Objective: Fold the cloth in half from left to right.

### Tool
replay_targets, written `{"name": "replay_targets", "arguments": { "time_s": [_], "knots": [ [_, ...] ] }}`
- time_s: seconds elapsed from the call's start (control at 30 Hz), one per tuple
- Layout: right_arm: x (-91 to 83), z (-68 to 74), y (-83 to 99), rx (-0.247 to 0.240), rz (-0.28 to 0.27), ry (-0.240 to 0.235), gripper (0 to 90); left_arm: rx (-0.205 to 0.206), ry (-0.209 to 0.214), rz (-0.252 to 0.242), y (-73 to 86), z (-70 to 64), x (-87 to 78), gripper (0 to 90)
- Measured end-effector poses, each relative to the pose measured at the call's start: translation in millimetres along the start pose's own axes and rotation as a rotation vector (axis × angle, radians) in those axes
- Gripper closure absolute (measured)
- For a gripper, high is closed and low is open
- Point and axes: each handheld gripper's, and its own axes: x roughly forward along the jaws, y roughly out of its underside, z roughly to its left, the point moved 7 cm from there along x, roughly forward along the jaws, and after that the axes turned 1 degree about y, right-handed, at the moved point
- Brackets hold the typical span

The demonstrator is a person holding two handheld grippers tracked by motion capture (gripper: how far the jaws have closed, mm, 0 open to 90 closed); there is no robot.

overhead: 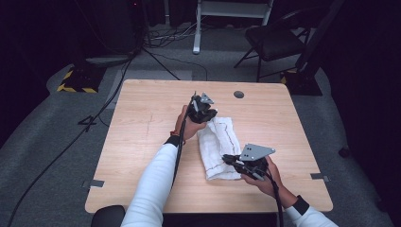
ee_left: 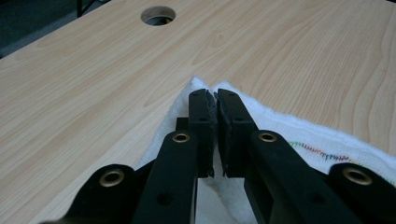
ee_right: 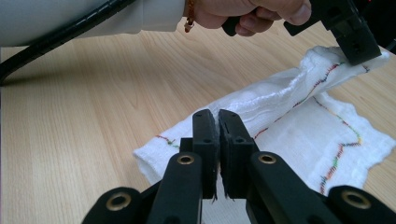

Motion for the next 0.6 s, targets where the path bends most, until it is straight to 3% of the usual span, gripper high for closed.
{"name": "replay_targets", "arguments": {
  "time_s": [0.6],
  "knots": [
    [-17.6,-13.5,25.8,0.036,0.044,0.037,86.5,0.01,0.014,0.009,-10.3,-17.1,28.0,84.5]
  ]
}}
